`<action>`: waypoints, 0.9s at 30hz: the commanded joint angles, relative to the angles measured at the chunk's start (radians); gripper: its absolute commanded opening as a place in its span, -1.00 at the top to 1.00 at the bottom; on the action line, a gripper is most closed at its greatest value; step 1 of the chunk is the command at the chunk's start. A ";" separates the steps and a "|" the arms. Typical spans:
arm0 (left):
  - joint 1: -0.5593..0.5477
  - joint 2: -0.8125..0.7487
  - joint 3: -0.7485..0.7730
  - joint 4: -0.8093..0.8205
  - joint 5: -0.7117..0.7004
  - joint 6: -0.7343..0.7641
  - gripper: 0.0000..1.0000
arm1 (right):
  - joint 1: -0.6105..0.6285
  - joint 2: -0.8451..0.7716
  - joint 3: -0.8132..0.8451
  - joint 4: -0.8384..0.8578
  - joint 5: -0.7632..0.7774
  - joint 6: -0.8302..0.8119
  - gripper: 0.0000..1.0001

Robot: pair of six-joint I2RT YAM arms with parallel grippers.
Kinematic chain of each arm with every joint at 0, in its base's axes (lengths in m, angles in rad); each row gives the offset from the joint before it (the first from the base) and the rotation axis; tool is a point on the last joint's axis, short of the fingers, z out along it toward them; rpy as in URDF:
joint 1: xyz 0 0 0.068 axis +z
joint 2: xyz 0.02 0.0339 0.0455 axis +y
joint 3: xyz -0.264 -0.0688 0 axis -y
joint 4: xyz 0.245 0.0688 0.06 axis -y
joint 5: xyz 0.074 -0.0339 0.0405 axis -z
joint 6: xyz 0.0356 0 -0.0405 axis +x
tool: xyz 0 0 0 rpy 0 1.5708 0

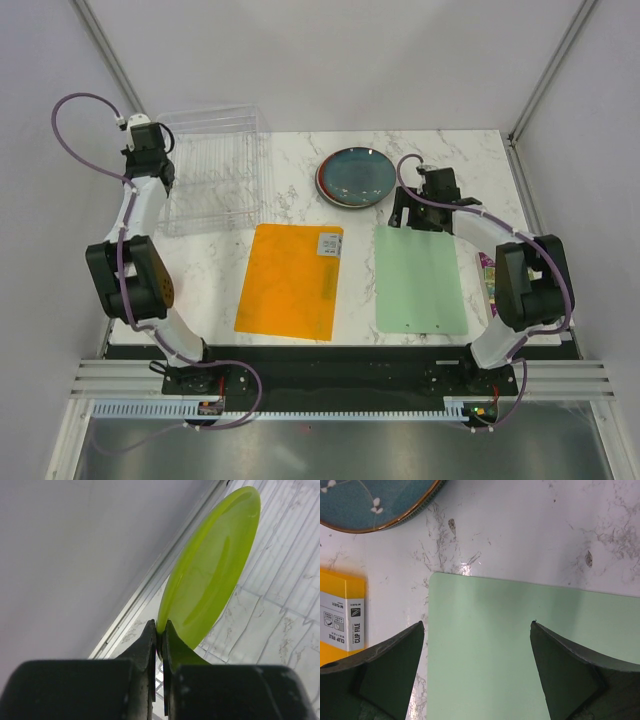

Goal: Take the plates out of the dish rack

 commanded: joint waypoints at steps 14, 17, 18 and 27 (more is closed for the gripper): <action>-0.042 -0.409 -0.079 -0.100 0.684 -0.258 0.95 | 0.006 -0.203 0.108 0.005 -0.164 0.077 -0.89; -0.066 -0.417 -0.131 -0.045 0.883 -0.355 0.95 | 0.021 -0.201 0.117 0.076 -0.251 0.147 -0.89; -0.085 -0.418 -0.147 -0.022 0.972 -0.404 0.95 | 0.025 -0.200 0.117 0.126 -0.278 0.167 -0.89; -0.296 -0.406 -0.285 0.174 1.071 -0.568 0.95 | 0.146 -0.155 0.157 0.320 -0.361 0.318 -0.90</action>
